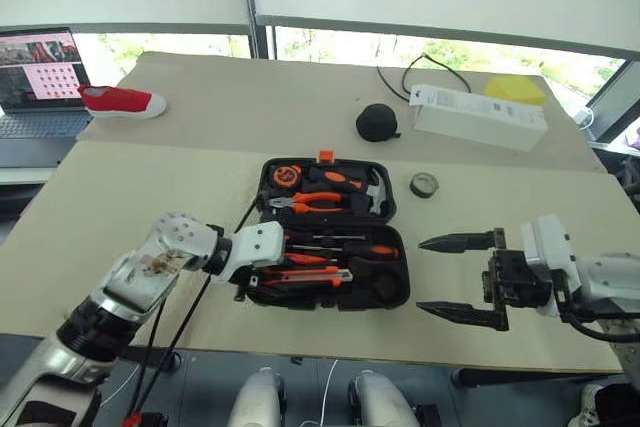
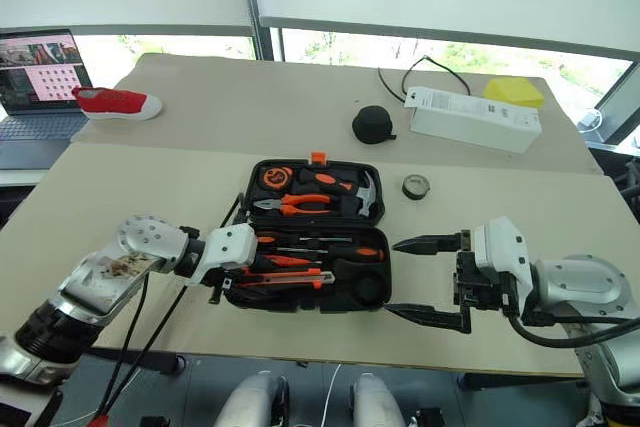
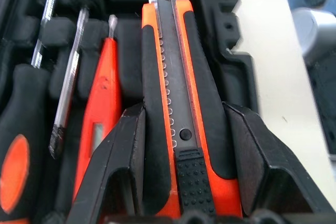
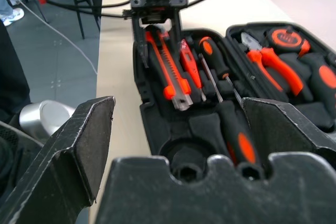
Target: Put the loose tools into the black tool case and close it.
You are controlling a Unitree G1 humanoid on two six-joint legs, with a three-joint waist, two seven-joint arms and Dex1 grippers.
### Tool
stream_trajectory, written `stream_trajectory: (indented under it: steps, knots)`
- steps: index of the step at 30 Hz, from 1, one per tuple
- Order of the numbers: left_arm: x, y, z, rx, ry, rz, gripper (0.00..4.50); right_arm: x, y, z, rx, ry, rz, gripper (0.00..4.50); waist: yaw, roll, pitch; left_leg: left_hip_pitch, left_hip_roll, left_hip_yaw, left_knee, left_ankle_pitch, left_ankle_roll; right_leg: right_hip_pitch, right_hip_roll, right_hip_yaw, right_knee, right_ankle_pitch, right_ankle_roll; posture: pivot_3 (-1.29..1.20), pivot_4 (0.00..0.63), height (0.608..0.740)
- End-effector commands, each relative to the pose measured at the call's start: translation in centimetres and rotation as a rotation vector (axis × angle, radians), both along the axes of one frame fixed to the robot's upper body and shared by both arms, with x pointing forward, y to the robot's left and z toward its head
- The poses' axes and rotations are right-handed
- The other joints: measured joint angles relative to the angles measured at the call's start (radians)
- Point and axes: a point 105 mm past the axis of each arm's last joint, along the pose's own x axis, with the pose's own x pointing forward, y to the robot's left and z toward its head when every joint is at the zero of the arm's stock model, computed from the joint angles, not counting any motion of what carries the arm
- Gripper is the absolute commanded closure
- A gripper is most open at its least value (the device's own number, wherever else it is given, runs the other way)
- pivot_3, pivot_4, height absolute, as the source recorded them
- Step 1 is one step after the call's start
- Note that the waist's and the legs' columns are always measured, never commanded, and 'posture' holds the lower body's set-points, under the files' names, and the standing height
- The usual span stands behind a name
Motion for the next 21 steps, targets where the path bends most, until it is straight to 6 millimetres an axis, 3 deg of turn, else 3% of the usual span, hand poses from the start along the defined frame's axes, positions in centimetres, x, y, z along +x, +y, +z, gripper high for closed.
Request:
stream_trajectory:
  steps: [1,8,16,18,21]
  knots:
    - [-0.2,-0.5,-0.3,0.019,-0.013,-0.049,2.76,-0.3,-0.3,0.8,-0.015,-0.044,-0.022,0.0,0.001,0.0,0.0,0.0,0.0,0.0,0.0,0.0,0.0,0.0,0.0,0.0,0.0,0.0,0.0,0.0,0.15,0.74]
    - [-1.1,-1.2,-1.2,0.067,-0.006,-0.135,2.76,-0.4,-0.5,0.4,-0.026,-0.037,-0.04,0.0,0.006,0.0,0.0,0.0,-0.001,-0.001,0.001,0.0,0.0,0.001,0.0,0.0,0.0,0.0,0.001,0.0,0.15,0.74]
    - [-0.9,-2.3,-1.4,0.009,0.049,-0.051,2.76,-0.3,-0.3,0.1,-0.023,-0.029,-0.045,0.0,0.011,0.0,0.0,0.002,-0.001,-0.001,0.001,0.0,0.0,0.004,-0.001,0.0,0.0,0.0,0.001,0.0,0.15,0.74]
    - [-0.9,-3.1,-0.3,-0.079,0.049,-0.059,1.75,-0.2,-0.2,0.0,-0.017,-0.025,-0.045,0.0,0.013,0.0,0.0,0.003,-0.002,-0.001,0.002,0.0,0.0,0.005,-0.002,0.0,0.0,0.0,0.003,0.0,0.15,0.74]
    - [0.0,-3.6,2.3,-0.264,-0.031,-0.066,0.76,-0.1,-0.1,-0.1,-0.008,-0.02,-0.044,0.0,0.015,0.0,0.0,0.001,-0.003,-0.002,0.003,-0.001,0.001,0.005,-0.003,-0.001,0.0,0.0,0.004,0.0,0.15,0.74]
